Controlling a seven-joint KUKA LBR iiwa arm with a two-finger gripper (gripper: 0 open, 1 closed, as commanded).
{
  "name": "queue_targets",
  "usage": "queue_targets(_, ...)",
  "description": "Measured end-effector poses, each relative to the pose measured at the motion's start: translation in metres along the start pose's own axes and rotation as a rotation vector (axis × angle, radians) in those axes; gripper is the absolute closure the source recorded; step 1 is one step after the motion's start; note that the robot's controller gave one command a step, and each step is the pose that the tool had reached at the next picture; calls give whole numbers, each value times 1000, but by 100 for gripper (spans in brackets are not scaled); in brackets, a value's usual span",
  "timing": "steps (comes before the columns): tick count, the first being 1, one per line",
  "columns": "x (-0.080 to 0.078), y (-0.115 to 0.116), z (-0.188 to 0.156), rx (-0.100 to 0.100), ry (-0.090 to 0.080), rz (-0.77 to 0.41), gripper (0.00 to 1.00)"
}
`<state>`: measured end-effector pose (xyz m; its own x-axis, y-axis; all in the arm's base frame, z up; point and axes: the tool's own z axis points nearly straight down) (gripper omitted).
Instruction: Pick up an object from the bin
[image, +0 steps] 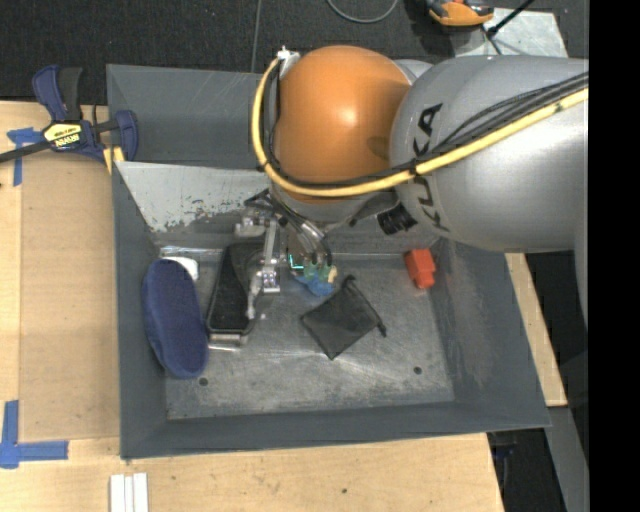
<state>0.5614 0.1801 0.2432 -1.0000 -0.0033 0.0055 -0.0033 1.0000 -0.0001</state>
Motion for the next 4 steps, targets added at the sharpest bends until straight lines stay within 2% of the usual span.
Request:
queue_targets(1,-15,-8,151,-2,-22,-489,0)
queue_targets(2,-17,-35,142,0,-18,-617,0)
queue_targets(3,-24,-62,127,1,-21,-588,0)
queue_targets(4,-4,-76,146,-1,-32,-525,0)
